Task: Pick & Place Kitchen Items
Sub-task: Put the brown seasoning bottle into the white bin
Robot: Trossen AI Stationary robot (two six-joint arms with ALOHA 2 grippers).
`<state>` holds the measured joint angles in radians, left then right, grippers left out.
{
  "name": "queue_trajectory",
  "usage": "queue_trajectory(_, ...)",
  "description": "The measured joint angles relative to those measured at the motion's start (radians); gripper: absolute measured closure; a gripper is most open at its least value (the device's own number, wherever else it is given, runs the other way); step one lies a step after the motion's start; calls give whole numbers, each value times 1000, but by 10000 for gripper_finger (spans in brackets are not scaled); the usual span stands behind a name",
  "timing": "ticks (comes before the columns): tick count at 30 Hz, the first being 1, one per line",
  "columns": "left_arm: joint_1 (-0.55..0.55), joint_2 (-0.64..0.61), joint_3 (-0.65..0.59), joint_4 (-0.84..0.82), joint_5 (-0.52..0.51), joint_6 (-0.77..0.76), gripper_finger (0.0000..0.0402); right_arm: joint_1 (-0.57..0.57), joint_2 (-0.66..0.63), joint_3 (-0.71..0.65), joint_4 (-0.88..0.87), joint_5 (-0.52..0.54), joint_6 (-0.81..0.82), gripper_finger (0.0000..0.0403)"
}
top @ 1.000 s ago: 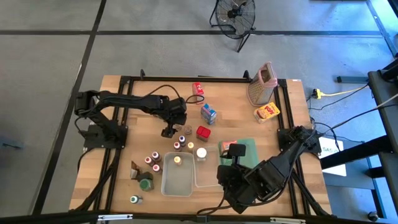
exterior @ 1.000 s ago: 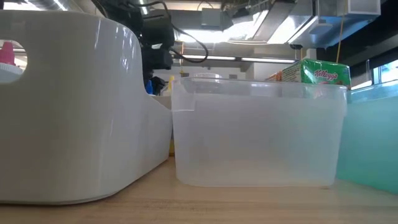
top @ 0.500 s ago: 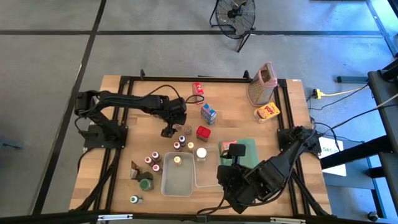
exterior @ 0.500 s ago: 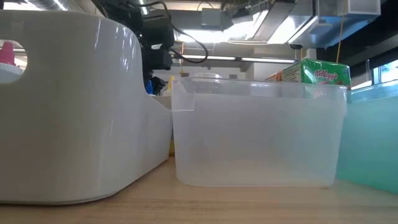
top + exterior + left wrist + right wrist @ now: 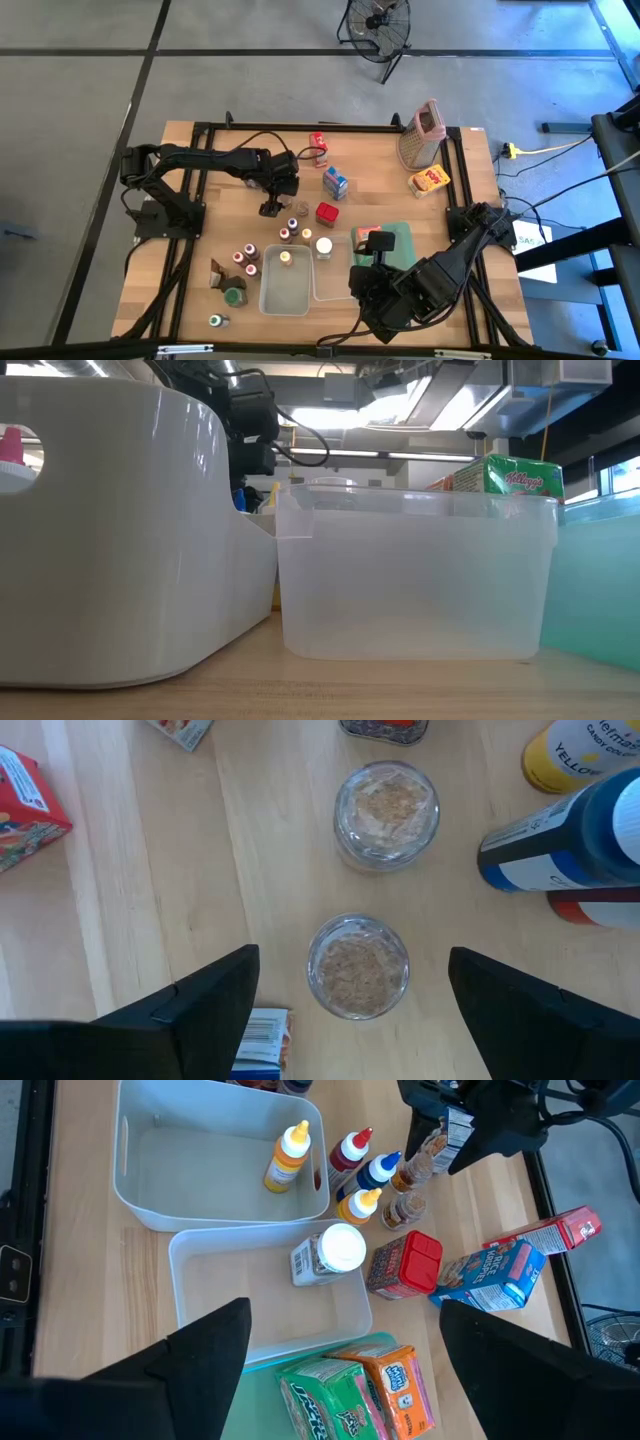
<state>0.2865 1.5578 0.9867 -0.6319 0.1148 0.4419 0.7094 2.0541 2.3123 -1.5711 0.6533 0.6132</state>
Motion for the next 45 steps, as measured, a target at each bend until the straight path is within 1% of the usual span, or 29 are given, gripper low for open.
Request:
queue_trajectory(4,-1,0,0,0,27,0,80,-1,0,0,0,0,0,75)
queue_trajectory(21,-3,0,-1,1,16,24,80,-1,0,0,0,0,-3,75)
queue_trajectory(29,-3,0,-46,52,11,61,80,-2,0,0,0,0,-12,75)
queue_trajectory(40,-3,0,-48,54,13,62,80,-16,0,0,0,-2,-18,75)
queue_trajectory(45,-2,52,-48,71,19,69,80,-16,0,0,0,-2,-18,75)
